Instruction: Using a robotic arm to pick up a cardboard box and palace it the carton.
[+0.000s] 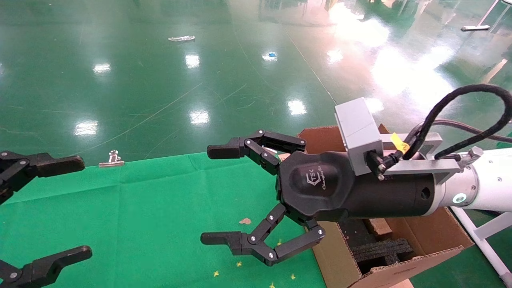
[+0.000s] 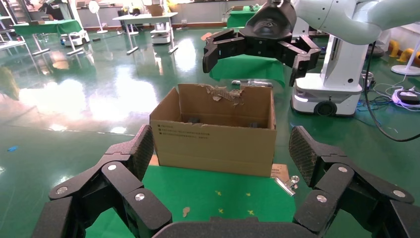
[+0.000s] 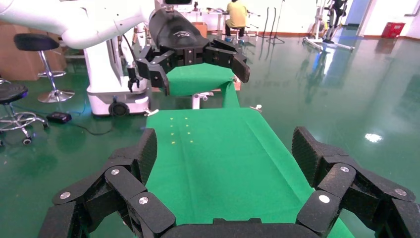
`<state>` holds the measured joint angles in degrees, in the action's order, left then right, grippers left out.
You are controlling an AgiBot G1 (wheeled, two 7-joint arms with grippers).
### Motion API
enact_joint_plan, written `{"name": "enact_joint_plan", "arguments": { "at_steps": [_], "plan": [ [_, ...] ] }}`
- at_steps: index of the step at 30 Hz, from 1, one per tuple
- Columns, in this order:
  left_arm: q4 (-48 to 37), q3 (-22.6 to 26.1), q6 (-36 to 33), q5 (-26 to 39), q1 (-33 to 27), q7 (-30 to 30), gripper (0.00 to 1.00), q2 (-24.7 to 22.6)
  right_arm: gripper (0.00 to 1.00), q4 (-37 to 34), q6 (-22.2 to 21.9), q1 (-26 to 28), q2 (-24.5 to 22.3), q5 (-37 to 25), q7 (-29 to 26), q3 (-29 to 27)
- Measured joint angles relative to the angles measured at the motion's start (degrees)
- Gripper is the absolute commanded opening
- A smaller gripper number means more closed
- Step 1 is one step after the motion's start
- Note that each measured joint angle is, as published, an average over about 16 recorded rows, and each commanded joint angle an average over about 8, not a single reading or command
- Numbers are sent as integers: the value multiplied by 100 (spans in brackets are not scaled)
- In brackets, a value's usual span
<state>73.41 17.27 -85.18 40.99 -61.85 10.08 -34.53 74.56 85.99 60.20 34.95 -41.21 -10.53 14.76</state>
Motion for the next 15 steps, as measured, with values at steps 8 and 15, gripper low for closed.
{"name": "enact_joint_plan", "arguments": {
  "at_steps": [8, 15],
  "plan": [
    [0, 0, 0, 0, 0, 1, 100, 0, 100, -60, -17, 79, 1, -35, -15, 74],
    [0, 0, -1, 0, 0, 1, 100, 0, 100, -87, -26, 116, 3, -54, -21, 108]
  ]
}}
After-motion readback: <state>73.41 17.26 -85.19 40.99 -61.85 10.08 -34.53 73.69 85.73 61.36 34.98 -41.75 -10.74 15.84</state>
